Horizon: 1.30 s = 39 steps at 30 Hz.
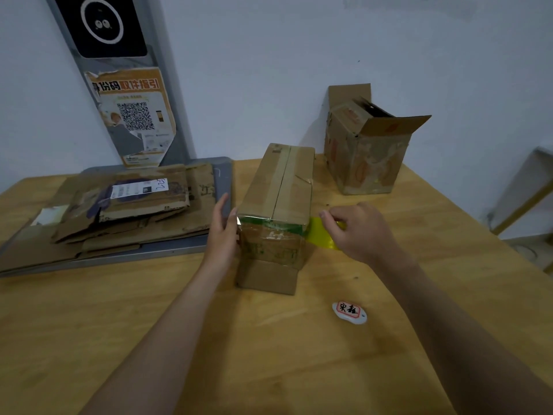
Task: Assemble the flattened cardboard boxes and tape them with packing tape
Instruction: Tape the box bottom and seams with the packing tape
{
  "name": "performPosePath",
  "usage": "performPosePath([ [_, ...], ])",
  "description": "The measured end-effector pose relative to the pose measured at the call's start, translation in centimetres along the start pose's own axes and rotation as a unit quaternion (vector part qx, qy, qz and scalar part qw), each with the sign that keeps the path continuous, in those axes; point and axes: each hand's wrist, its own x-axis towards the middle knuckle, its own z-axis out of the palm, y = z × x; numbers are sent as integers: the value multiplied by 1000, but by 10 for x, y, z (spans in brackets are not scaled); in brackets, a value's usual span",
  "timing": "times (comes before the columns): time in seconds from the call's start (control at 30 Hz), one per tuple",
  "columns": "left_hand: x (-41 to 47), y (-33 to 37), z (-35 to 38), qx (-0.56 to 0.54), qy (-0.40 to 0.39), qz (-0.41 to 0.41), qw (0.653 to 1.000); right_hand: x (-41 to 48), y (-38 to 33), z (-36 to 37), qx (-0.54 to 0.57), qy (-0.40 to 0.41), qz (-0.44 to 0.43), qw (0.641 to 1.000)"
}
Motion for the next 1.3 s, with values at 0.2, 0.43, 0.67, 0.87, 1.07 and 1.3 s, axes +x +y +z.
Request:
performPosePath([
  [0.2,-29,13,-10,62,16,-9,998,-5,-12,-10,50,-15,-22,998],
  [0.43,-97,20,-34,131,33,22,991,-34,-28,-42,79,-60,-46,994],
  [0.67,-129,65,-33,240,85,69,965,-47,-38,-51,41,-71,-20,996],
  [0.87,-121,89,25,465,17,187,865,-45,-50,-49,-4,-73,-25,997],
  [1.07,-111,63,35,569,-16,194,799,-45,-57,-43,-6,-95,-17,995],
  [1.3,-88,73,-2,530,-102,169,824,-42,-54,-43,36,-105,-11,994],
])
